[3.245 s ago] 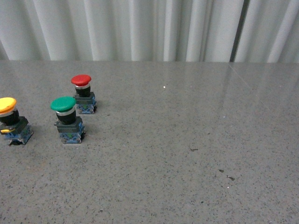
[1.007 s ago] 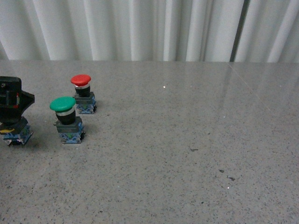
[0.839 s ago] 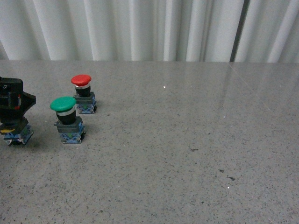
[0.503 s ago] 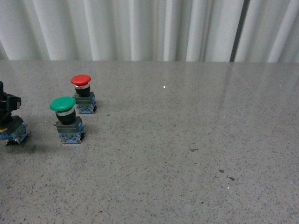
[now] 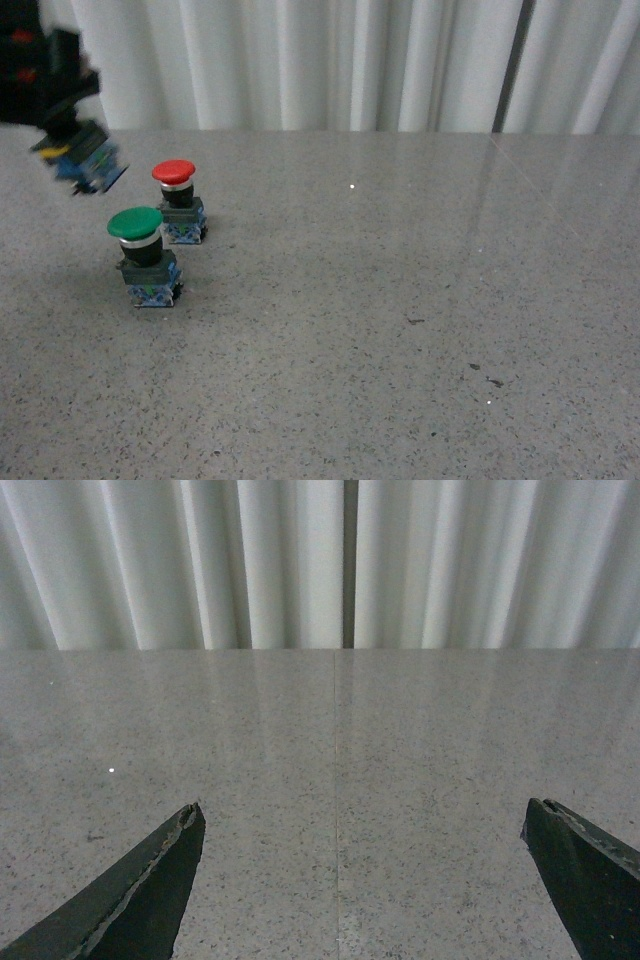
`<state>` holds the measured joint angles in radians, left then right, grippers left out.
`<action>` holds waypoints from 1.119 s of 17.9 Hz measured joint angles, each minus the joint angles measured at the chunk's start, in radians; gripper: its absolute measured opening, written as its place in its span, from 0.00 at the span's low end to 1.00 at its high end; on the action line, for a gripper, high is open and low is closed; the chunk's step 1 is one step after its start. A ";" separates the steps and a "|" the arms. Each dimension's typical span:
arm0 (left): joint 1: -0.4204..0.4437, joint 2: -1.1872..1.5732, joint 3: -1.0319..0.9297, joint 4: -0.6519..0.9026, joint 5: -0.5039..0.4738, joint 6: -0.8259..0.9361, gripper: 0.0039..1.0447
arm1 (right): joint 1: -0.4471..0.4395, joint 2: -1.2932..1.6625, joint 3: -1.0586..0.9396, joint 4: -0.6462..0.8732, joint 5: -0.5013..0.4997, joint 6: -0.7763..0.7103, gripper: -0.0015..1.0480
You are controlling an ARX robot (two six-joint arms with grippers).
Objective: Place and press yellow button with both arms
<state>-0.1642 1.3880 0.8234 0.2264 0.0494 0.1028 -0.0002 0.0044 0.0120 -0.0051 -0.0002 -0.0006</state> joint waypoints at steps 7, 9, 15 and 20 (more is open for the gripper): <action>-0.283 0.228 0.163 0.003 -0.135 -0.167 0.31 | 0.000 0.000 0.000 0.000 0.000 0.000 0.94; -0.324 0.298 0.193 0.032 -0.169 -0.213 0.31 | 0.000 0.000 0.000 0.000 0.000 0.000 0.94; -0.457 0.499 0.248 0.083 -0.293 -0.311 0.31 | 0.000 0.000 0.000 0.000 0.000 0.000 0.94; -0.428 0.519 0.248 0.093 -0.330 -0.305 0.41 | 0.000 0.000 0.000 0.000 0.000 0.000 0.94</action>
<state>-0.5919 1.9068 1.0718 0.3195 -0.2810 -0.2024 -0.0002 0.0044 0.0120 -0.0048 -0.0002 -0.0006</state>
